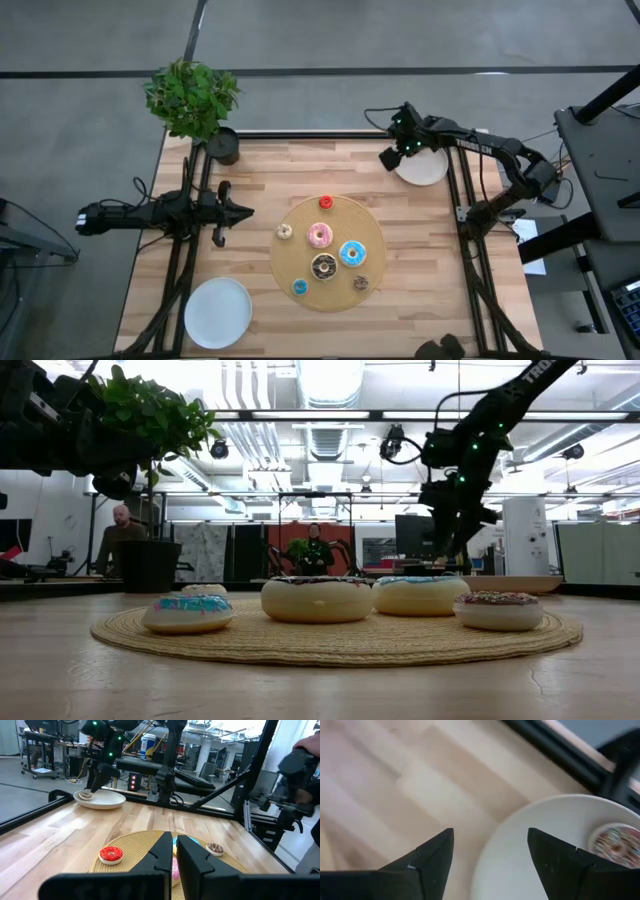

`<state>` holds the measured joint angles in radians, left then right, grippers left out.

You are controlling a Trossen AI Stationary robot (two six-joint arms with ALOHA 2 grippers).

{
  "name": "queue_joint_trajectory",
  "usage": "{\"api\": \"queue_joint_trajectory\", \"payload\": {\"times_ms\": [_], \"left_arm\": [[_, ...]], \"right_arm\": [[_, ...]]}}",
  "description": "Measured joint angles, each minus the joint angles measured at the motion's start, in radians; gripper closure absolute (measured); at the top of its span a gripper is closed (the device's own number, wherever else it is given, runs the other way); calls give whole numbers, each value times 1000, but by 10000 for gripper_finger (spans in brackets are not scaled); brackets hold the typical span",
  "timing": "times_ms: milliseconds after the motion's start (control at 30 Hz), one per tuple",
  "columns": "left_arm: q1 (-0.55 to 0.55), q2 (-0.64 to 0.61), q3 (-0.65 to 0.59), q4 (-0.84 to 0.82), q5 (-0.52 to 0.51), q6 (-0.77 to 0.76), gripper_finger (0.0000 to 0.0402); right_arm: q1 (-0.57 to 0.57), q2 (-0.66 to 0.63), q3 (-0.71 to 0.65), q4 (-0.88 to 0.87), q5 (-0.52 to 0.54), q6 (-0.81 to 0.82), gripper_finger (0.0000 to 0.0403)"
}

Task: Pick & Place donuts
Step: Put the small brown donut on the gray plate

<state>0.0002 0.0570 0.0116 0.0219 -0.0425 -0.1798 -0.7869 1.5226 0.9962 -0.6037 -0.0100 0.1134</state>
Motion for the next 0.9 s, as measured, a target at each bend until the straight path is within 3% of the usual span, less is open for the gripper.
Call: {"api": "queue_joint_trajectory", "payload": {"times_ms": [900], "left_arm": [[0,0,0,0,0,0,401]], "right_arm": [[437,-128,0,15,3,-190,147]]}}
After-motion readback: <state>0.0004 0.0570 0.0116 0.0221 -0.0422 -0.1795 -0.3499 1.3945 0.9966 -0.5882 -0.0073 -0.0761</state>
